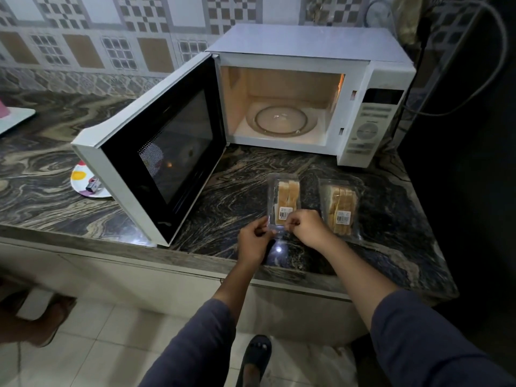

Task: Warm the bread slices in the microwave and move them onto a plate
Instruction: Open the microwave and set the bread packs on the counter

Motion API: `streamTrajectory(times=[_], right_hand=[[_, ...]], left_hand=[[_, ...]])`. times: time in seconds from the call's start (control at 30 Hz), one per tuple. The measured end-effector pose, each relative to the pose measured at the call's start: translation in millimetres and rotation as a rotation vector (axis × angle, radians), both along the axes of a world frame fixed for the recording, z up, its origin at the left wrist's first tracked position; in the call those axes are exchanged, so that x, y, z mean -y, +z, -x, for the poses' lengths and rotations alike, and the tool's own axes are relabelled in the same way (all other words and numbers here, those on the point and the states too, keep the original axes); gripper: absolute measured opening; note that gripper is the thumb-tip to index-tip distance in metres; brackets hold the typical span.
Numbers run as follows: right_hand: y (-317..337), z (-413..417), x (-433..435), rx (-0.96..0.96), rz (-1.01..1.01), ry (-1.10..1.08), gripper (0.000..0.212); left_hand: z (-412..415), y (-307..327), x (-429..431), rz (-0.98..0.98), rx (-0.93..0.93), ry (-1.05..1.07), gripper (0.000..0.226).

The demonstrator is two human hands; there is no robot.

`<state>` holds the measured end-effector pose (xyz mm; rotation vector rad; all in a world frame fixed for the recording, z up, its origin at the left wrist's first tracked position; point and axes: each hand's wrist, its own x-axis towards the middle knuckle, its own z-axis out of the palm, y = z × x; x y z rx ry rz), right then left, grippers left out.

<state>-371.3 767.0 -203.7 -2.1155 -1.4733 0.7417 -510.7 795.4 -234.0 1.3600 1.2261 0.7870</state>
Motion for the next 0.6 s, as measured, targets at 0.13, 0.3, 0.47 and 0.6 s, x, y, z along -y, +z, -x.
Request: streamTrajectory(times=[0.13,0.3,0.47,0.6], right_hand=[[8.3,-3.4,-4.7,-0.029,0.078,0.04,0.018],[21.8,-5.4,-7.9,0.008,0.138,0.129,0.017],[24.4,-11.2,-14.4,0.041,0.203,0.159,0.016],[28.2,-12.0,-15.7,0.05,0.245,0.183,0.016]], left_hand=[[-3.6,4.0,-1.5,0.036,-0.012,0.046,0.043],[-6.6,9.5,-4.7,0.149,0.039,0.098,0.04],[-10.2,9.2,-6.9,0.216,0.06,0.106,0.038],[-11.4,5.8,-10.6,0.213,0.047,0.113,0.04]])
